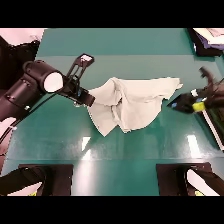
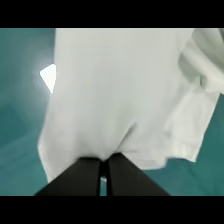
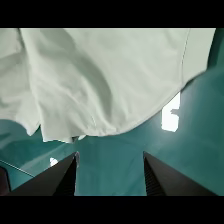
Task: Fold the shirts.
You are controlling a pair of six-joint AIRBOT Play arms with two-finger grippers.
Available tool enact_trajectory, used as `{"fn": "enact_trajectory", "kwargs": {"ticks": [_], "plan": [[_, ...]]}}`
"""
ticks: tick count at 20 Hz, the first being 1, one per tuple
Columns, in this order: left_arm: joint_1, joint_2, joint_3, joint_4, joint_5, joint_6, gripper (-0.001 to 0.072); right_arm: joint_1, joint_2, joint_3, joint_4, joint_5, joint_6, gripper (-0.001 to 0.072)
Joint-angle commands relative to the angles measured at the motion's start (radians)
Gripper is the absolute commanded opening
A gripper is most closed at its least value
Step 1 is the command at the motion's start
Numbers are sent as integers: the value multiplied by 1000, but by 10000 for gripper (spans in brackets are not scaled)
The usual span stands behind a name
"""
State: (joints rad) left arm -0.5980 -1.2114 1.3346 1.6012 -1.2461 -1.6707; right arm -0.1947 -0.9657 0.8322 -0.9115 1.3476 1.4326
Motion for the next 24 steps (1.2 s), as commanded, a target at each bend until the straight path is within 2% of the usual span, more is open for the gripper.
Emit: {"fn": "enact_trajectory", "kwargs": {"ticks": [1,4,7,16,20,21,22,23,24], "plan": [[0,23,8,24,5,-6,29,160,85,-236,-4,-217,141,456],[0,23,8,18,3,-5,29,326,127,-347,-5,-407,270,456],[0,23,9,16,1,-5,29,403,111,-401,-3,-475,361,456],[0,23,8,15,-42,-5,29,591,-121,-343,54,-668,374,456],[0,23,9,15,-53,-5,29,610,-199,-264,47,-689,373,453],[0,23,9,15,-53,-5,29,610,-208,-251,45,-690,373,427],[0,23,8,15,-53,-5,29,610,-212,-241,43,-691,369,299],[0,23,9,16,-52,-5,29,610,-207,-235,43,-694,337,72],[0,23,9,24,-53,-3,29,608,-194,-226,41,-694,301,18]]}}
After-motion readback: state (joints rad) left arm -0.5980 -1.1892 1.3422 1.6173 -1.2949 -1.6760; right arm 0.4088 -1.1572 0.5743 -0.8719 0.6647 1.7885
